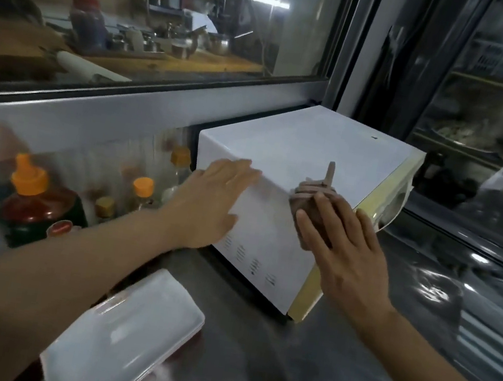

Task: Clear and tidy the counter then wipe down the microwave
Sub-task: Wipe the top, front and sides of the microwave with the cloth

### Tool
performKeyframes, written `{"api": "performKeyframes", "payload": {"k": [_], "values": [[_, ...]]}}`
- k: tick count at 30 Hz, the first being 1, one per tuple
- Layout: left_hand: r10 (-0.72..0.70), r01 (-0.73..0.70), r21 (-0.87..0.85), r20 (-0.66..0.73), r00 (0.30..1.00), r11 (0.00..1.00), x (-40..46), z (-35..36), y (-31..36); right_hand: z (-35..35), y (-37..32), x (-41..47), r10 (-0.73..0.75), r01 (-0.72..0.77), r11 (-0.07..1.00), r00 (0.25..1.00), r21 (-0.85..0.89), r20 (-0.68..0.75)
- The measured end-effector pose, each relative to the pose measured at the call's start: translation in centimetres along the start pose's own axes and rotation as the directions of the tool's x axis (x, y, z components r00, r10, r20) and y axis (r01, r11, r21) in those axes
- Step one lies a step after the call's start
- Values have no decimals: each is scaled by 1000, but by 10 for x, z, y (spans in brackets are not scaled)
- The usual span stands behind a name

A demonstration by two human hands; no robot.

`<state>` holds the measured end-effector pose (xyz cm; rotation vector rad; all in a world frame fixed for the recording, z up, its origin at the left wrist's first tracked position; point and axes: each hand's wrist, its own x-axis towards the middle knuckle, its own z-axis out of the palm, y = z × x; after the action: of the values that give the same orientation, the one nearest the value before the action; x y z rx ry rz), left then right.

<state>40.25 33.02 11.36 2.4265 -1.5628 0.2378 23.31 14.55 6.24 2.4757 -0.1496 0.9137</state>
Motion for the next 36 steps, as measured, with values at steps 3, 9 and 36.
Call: {"api": "performKeyframes", "payload": {"k": [3,9,36], "values": [[15,-11,62,-53,998,998,20,2,-20,-1,1,6,-4,9,998,997,-69,72],[30,-29,13,-100,995,999,40,27,-52,14,-24,17,45,-34,979,998,-203,50],[156,-156,20,5,988,988,70,8,-124,86,-79,6,-154,231,940,944,-252,292]]}}
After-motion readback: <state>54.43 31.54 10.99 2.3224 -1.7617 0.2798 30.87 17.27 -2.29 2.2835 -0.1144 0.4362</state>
